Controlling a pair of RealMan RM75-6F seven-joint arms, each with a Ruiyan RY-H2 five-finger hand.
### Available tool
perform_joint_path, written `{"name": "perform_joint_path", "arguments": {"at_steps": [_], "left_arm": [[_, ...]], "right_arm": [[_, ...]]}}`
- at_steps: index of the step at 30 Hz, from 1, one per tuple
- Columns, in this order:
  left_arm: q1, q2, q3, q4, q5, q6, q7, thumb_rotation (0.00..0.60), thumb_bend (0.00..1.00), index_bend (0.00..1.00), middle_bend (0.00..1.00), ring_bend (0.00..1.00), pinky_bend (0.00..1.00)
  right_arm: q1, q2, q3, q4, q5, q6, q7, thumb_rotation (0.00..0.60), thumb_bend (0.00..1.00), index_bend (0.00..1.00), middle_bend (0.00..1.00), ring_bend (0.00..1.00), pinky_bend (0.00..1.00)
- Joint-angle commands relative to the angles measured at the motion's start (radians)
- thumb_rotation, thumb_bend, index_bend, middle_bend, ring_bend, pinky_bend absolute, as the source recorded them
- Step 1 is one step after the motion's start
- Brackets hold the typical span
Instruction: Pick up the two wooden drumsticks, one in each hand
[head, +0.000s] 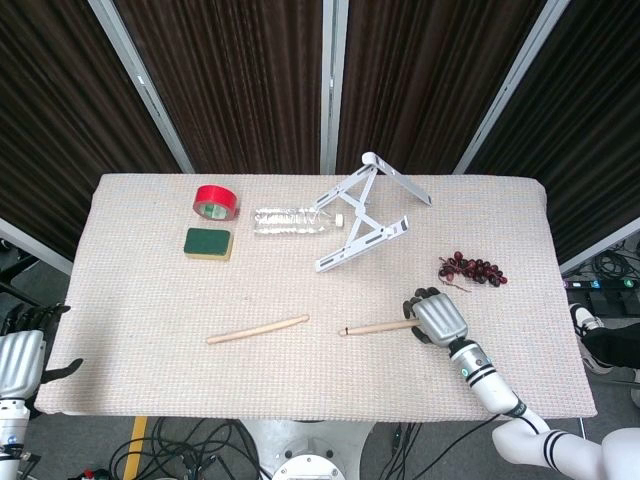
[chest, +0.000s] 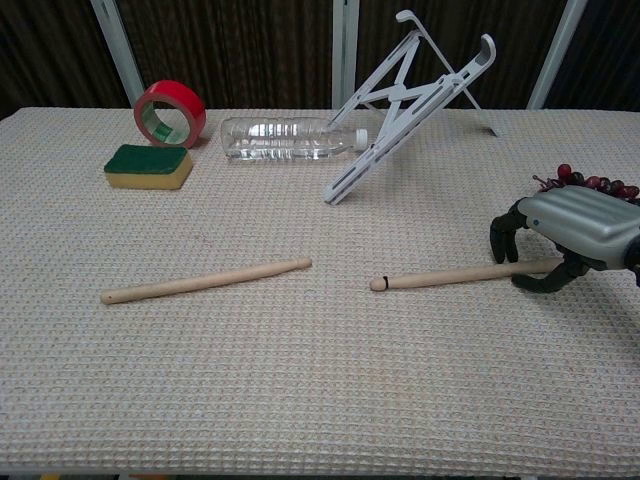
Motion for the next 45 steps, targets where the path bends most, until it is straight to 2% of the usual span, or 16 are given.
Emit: {"name": "perform_joint_path", "arguments": {"at_steps": [1, 6, 9, 14, 16, 19, 21, 23, 26, 29, 33, 37, 45], "left_arm": [[0.002, -0.002, 0.001, 0.005, 0.003, 0.004, -0.004, 0.600, 0.02, 0.22, 0.23, 0.15, 0.09], [0.003, -0.006, 0.001, 0.012, 0.007, 0.005, -0.007, 0.600, 0.02, 0.22, 0.23, 0.15, 0.09], [-0.002, -0.006, -0.001, 0.014, 0.006, -0.004, -0.008, 0.600, 0.02, 0.22, 0.23, 0.15, 0.08], [-0.046, -0.007, -0.019, 0.016, 0.025, -0.042, -0.006, 0.600, 0.02, 0.22, 0.23, 0.15, 0.09], [-0.082, -0.009, -0.029, 0.014, 0.040, -0.078, -0.007, 0.600, 0.02, 0.22, 0.23, 0.15, 0.09], [-0.147, -0.010, -0.046, 0.001, 0.045, -0.157, 0.004, 0.600, 0.02, 0.23, 0.23, 0.15, 0.13], [-0.193, -0.017, -0.062, -0.016, 0.022, -0.219, 0.043, 0.600, 0.02, 0.26, 0.23, 0.19, 0.21], [-0.238, -0.043, -0.086, -0.031, -0.015, -0.265, 0.101, 0.600, 0.02, 0.29, 0.26, 0.28, 0.33], [-0.286, -0.099, -0.111, -0.043, -0.065, -0.304, 0.171, 0.600, 0.04, 0.36, 0.36, 0.48, 0.58], [-0.327, -0.165, -0.117, -0.055, -0.116, -0.332, 0.263, 0.600, 0.06, 0.39, 0.43, 0.61, 0.69], [-0.358, -0.242, -0.105, -0.087, -0.185, -0.338, 0.390, 0.600, 0.06, 0.40, 0.44, 0.67, 0.72], [-0.364, -0.299, -0.074, -0.107, -0.211, -0.313, 0.479, 0.600, 0.08, 0.41, 0.46, 0.72, 0.75], [-0.390, -0.410, -0.034, -0.079, -0.255, -0.313, 0.575, 0.600, 0.12, 0.44, 0.47, 0.74, 0.77]], "right_arm": [[0.002, 0.000, -0.001, 0.000, 0.002, 0.001, -0.001, 0.600, 0.28, 0.50, 0.50, 0.27, 0.27], [0.005, 0.000, -0.004, -0.002, 0.006, 0.001, -0.009, 0.600, 0.31, 0.53, 0.52, 0.28, 0.28], [0.007, 0.002, -0.006, -0.004, 0.007, 0.003, -0.012, 0.600, 0.37, 0.55, 0.54, 0.30, 0.27], [0.003, 0.022, 0.007, -0.024, 0.006, 0.039, 0.008, 0.600, 0.55, 0.59, 0.59, 0.35, 0.28], [-0.002, 0.045, 0.019, -0.048, 0.000, 0.076, 0.042, 0.600, 0.64, 0.59, 0.61, 0.37, 0.29], [-0.011, 0.099, 0.043, -0.103, -0.004, 0.128, 0.104, 0.600, 0.70, 0.60, 0.61, 0.38, 0.30], [-0.017, 0.146, 0.060, -0.147, -0.006, 0.161, 0.131, 0.600, 0.71, 0.60, 0.61, 0.38, 0.30], [-0.024, 0.191, 0.078, -0.190, -0.005, 0.192, 0.142, 0.600, 0.71, 0.60, 0.61, 0.38, 0.30], [-0.034, 0.241, 0.098, -0.241, -0.001, 0.227, 0.147, 0.600, 0.71, 0.60, 0.60, 0.38, 0.30], [-0.043, 0.286, 0.115, -0.285, 0.005, 0.254, 0.150, 0.600, 0.71, 0.60, 0.60, 0.38, 0.30], [-0.055, 0.319, 0.123, -0.312, 0.016, 0.272, 0.149, 0.600, 0.71, 0.60, 0.60, 0.38, 0.30], [-0.061, 0.329, 0.117, -0.315, 0.021, 0.271, 0.158, 0.600, 0.71, 0.60, 0.60, 0.38, 0.30], [-0.065, 0.320, 0.099, -0.300, 0.025, 0.256, 0.166, 0.600, 0.71, 0.60, 0.60, 0.38, 0.30]]}}
